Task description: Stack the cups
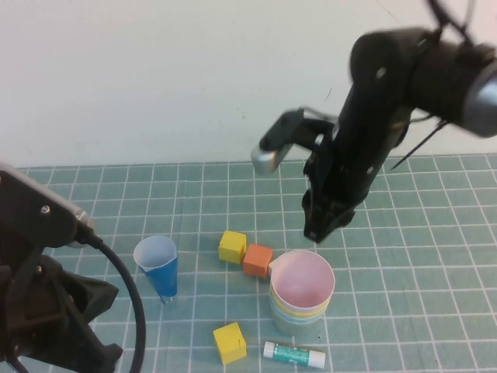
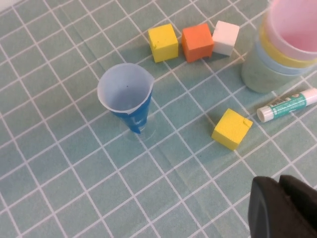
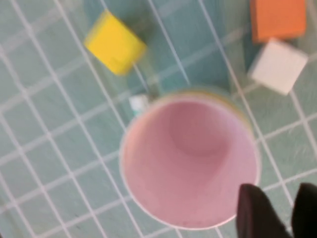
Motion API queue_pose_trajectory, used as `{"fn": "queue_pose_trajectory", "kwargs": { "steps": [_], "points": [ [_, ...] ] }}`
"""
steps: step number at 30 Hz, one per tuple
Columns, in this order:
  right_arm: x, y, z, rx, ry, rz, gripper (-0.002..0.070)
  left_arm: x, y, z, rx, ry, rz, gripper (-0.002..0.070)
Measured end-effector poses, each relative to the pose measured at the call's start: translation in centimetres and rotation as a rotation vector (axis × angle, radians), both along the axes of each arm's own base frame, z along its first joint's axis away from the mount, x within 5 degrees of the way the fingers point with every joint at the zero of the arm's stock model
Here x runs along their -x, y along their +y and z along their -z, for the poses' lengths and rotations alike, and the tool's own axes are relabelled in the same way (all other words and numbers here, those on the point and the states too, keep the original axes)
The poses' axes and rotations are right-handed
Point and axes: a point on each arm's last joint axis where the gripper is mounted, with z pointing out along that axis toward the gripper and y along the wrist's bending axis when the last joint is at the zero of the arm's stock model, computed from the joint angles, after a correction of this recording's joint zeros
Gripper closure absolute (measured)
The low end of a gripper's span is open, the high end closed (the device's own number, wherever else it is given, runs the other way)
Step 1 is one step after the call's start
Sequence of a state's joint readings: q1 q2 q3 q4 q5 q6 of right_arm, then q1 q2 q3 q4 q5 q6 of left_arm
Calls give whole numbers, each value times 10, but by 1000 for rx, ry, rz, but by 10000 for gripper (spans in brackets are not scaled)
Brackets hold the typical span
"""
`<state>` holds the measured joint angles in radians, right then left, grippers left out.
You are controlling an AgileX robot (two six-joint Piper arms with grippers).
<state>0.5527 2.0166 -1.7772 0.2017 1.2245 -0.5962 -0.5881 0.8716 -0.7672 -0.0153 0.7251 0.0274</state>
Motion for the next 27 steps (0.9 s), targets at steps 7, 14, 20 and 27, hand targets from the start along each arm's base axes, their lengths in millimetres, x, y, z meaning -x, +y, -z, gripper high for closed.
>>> {"fn": "queue_pose_trajectory", "kwargs": {
  "steps": [7,14,20,27],
  "points": [
    [52,-22,-85,-261,-215,-22,659,11,6,15,35,-5,-8,675],
    [121,-65,-109,-398,-471,-45,678,41,26,40,99,-34,-41,676],
    [182,-100,-106,-533,-632,-40,678,56,40,36,109,-156,-39,676],
    [244,-138,-91,-671,-841,-44,678,55,45,34,59,-214,-38,676]
  ]
}}
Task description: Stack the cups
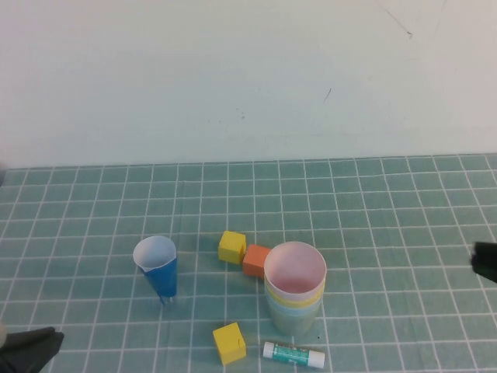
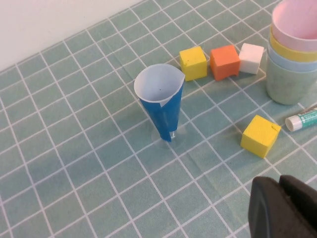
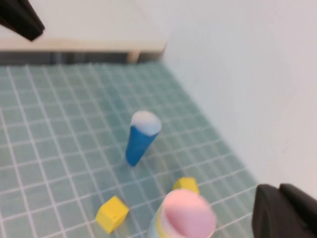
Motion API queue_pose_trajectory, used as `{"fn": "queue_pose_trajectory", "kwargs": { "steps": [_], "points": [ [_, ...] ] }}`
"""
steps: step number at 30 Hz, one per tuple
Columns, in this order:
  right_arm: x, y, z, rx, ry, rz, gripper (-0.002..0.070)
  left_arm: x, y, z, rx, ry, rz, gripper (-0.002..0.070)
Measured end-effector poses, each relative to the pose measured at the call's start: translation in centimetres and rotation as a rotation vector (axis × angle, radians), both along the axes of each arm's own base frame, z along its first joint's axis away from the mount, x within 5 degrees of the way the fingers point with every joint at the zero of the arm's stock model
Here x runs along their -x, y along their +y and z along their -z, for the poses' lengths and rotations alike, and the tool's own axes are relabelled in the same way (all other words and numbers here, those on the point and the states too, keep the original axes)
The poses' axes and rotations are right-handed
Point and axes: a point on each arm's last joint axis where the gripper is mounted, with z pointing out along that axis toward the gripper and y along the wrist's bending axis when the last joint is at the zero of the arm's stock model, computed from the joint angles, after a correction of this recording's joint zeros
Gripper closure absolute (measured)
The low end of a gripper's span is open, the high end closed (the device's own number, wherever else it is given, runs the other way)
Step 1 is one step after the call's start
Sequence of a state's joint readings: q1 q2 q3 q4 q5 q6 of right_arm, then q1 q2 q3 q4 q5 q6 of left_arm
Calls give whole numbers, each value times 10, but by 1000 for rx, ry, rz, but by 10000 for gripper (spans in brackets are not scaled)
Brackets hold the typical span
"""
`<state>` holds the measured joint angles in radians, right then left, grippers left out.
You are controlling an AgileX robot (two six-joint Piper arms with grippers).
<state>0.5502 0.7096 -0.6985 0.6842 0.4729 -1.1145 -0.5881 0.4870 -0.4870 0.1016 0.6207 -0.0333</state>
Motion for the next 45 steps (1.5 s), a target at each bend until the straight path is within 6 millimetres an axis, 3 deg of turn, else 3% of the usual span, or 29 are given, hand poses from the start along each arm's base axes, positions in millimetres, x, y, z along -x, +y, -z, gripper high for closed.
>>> {"fn": "queue_pose_trajectory", "kwargs": {
  "steps": [4,9,21,30,40,45],
  "points": [
    [26,-17,8,-52,-80,15,678,0,0,0,-1,-3,0,676],
    [38,-26,19,-77,-118,30,678,0,0,0,-1,-3,0,676],
    [43,-23,40,-11,-17,-32,678,0,0,0,0,-3,-1,676],
    [22,-38,49,-14,-280,213,678,0,0,0,0,-3,-1,676],
    [17,-47,112,11,-218,328,678,0,0,0,0,-3,-1,676],
    [24,-61,112,-31,-259,437,678,0,0,0,0,-3,-1,676]
  ]
}}
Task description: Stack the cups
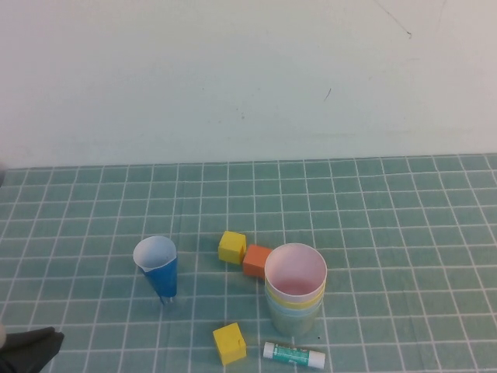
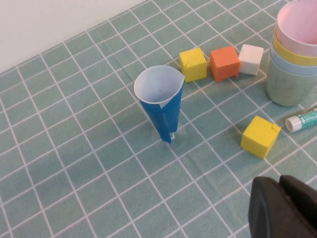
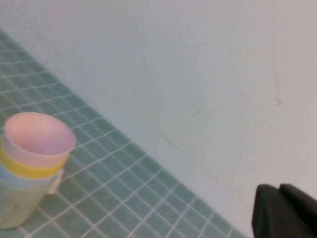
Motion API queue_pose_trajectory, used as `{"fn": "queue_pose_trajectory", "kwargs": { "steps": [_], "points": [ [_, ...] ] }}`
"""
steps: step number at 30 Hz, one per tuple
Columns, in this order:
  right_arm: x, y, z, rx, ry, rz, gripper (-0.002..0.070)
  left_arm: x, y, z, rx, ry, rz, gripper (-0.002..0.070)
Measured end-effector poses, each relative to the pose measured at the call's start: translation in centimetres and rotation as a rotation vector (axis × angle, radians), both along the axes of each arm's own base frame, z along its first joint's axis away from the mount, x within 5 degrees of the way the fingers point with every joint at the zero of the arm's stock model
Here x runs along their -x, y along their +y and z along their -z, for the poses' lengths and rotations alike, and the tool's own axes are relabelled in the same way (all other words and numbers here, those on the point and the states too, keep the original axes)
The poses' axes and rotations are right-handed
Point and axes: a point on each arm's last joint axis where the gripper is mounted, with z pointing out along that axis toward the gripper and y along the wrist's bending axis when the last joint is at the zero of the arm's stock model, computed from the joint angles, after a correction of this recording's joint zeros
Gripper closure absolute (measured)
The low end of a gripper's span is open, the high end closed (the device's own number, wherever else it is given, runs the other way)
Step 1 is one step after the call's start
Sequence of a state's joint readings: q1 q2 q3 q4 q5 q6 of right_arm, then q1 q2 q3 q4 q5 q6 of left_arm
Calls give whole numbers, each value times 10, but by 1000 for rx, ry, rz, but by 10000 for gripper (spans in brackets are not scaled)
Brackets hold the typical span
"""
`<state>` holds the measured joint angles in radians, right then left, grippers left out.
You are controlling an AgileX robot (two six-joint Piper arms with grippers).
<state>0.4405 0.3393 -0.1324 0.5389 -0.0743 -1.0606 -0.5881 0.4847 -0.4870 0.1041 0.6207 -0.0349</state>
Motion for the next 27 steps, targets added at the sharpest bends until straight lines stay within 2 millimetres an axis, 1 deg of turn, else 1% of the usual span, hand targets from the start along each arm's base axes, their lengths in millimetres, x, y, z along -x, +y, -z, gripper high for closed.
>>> {"fn": "queue_pose_trajectory", "kwargs": {
  "steps": [3,6,9,11,13,17,23,27],
  "points": [
    [7,-13,-3,-5,-62,121,678,0,0,0,0,0,0,676],
    [18,-26,4,-33,-100,267,678,0,0,0,0,0,0,676],
    [24,-34,24,-83,-67,401,678,0,0,0,0,0,0,676],
    [25,-39,39,-123,3,490,678,0,0,0,0,0,0,676],
    [25,-42,50,-153,67,544,678,0,0,0,-1,2,0,676],
    [26,-43,57,-193,138,567,678,0,0,0,-1,2,0,676],
    [28,-39,65,-237,255,512,678,0,0,0,-2,3,0,676],
    [28,-38,66,-244,265,497,678,0,0,0,-3,4,-1,676]
  ]
}}
